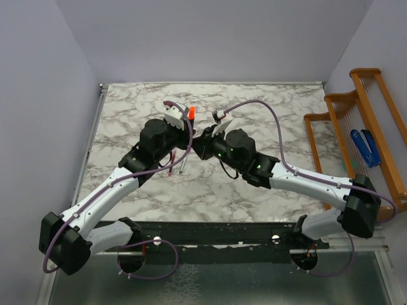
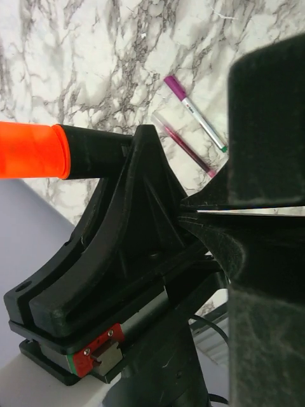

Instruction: Insert the pens into the pen caps

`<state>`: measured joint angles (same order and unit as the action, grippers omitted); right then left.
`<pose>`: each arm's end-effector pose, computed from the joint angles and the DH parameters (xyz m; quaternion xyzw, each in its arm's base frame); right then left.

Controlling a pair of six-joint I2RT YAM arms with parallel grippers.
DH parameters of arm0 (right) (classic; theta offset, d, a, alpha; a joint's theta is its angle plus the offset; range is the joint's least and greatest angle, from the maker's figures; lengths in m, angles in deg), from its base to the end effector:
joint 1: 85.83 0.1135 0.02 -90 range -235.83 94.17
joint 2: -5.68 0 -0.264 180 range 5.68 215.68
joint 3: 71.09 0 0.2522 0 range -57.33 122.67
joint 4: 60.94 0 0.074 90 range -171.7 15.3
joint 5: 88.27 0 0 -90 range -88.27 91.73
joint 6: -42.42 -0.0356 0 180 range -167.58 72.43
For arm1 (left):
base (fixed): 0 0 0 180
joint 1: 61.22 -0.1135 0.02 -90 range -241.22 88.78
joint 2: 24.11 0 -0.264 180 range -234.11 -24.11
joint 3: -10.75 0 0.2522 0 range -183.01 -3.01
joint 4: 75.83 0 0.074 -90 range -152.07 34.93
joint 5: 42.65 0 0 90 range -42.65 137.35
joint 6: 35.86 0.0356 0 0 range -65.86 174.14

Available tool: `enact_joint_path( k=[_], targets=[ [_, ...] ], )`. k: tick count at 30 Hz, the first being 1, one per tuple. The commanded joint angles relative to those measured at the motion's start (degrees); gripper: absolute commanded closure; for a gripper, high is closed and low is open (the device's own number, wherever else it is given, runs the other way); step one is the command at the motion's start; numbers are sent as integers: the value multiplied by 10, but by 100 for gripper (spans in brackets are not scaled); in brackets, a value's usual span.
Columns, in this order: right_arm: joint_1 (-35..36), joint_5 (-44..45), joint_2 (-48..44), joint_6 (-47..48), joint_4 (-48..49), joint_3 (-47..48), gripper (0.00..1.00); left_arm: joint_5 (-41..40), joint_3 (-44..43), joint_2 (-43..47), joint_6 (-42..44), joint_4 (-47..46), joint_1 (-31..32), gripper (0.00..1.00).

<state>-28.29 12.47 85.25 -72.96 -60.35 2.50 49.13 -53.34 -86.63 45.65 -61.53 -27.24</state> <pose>0.1835 0.2762 0.3366 -0.1434 0.7250 0.3918 0.5480 0.2126 -0.1447 0.3305 0.1818 0.7597 -0.2374 0.5775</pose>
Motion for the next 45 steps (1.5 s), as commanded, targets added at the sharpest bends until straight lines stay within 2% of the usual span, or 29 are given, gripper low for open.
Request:
enact_joint_path(
  k=[1,10,15,19,21,26,33,45],
  targets=[
    [10,-27,15,-2,-41,11,90,-1,-14,1,23,-41,3,100],
    [10,3,-6,14,-25,1,75,27,8,-4,35,-44,3,100],
    [8,20,-60,46,-14,-37,69,47,20,1,42,-43,1,100],
    [-27,9,-120,66,-10,-78,65,138,32,12,46,-49,-23,100],
    [-65,-42,-149,76,1,-95,65,217,45,21,37,-65,-53,100],
    [-165,-297,-180,120,33,-101,66,437,62,27,6,-108,-104,100],
    [-202,-499,-129,152,65,-43,71,642,52,-11,-50,-162,-109,100],
    [-202,-591,-86,133,90,33,73,646,62,4,-49,-164,-109,100]
  ],
)
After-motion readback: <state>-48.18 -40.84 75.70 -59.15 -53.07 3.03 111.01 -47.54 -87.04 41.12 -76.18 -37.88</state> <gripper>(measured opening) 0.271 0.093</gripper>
